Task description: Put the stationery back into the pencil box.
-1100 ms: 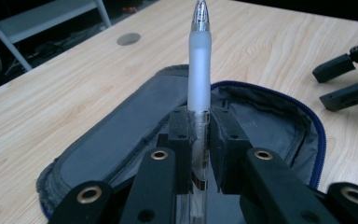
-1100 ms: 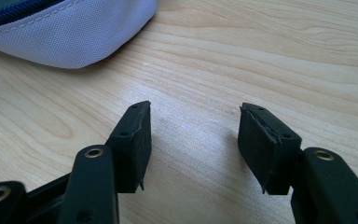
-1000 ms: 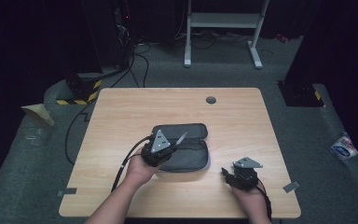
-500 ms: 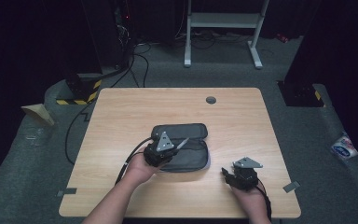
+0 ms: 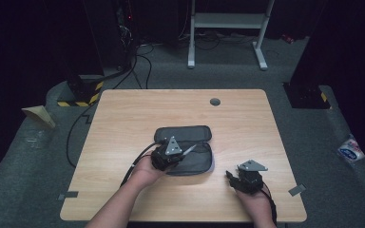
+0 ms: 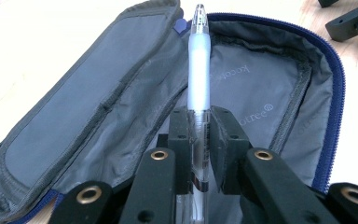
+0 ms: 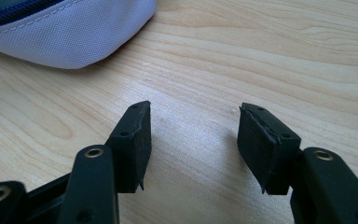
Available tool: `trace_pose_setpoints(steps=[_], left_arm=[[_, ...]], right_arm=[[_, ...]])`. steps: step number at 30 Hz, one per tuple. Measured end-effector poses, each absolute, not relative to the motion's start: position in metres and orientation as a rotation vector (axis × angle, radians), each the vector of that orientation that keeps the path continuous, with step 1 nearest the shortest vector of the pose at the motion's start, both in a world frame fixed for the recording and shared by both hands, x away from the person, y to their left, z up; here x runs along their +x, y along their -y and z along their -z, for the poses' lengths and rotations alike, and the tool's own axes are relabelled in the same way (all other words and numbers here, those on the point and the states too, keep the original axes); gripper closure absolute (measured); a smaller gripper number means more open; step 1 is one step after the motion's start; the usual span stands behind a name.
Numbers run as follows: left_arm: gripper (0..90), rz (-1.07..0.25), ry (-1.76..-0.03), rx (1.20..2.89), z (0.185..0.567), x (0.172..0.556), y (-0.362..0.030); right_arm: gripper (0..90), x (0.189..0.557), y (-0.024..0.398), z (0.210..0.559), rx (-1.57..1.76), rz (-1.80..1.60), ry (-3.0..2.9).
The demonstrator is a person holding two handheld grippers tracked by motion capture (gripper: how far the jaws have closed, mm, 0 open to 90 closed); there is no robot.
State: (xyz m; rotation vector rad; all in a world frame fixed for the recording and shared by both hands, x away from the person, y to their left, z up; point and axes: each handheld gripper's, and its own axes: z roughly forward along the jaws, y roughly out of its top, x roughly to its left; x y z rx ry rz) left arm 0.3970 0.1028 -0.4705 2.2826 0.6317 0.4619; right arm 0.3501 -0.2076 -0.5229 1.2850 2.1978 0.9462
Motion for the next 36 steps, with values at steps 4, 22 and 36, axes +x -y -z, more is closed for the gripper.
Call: trace_pose_setpoints(steps=[4, 22, 36], left_arm=[[79.1, -0.456, -0.623, 2.293, 0.473, 0.397, -0.100], [72.3, -0.402, -0.661, 2.249, 0.472, 0.398, -0.102], [62.4, -0.392, -0.769, 2.156, 0.470, 0.396, -0.113]], right_arm=[[44.5, 0.350, 0.208, 0.523, 1.285, -0.946, -2.197], [44.5, 0.350, 0.208, 0.523, 1.286, -0.947, -2.198], [44.5, 0.350, 0.208, 0.523, 1.286, -0.947, -2.197]])
